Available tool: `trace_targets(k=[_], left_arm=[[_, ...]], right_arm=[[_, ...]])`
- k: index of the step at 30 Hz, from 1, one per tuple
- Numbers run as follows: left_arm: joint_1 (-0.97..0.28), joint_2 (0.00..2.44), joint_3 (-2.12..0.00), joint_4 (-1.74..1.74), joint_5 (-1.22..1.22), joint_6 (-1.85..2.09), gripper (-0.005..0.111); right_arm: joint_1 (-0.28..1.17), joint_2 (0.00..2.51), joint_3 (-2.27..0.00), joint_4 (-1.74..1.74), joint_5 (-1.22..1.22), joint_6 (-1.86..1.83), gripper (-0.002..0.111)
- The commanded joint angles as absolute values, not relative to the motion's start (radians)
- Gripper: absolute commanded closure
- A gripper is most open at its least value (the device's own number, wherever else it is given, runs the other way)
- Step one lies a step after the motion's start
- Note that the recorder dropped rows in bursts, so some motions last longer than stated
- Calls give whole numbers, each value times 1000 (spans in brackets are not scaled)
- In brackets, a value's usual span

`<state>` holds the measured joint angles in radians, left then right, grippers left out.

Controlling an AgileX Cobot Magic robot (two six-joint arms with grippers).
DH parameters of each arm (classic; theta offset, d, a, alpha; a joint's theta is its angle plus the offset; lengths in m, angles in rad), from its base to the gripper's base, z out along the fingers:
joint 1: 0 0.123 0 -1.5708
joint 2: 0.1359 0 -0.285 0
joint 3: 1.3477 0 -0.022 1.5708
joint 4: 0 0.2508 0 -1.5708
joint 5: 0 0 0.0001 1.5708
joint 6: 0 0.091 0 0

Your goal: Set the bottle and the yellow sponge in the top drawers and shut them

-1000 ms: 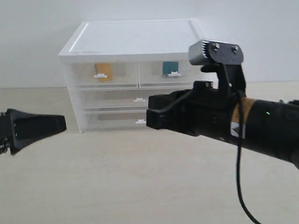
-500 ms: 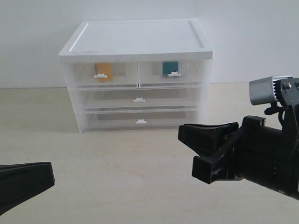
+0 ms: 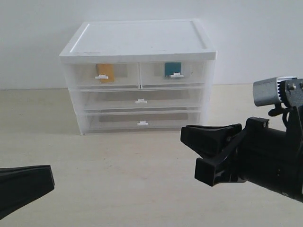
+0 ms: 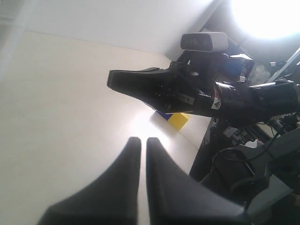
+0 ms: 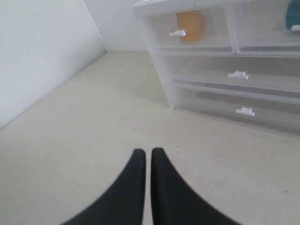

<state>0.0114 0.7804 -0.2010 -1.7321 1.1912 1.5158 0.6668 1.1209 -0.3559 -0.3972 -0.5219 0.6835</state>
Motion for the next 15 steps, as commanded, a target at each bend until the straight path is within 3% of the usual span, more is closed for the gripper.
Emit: trace_targets(k=[1,7,13,15], left_arm=[[5,641,-208,-1744,1090,1663,103],[3,347,-208,-1744,815,2124,103],[3,10,-160,-1744,501,2063,103],[3,0,-131,-1744,439,2089,103]], right_arm=[[667,1114,-351,-401,-527,680,108],[667,1114,-351,-401,-527,680,108],[667,1114,-351,-401,-527,680,108],[667,1108,-348,-401,-525,680,108]])
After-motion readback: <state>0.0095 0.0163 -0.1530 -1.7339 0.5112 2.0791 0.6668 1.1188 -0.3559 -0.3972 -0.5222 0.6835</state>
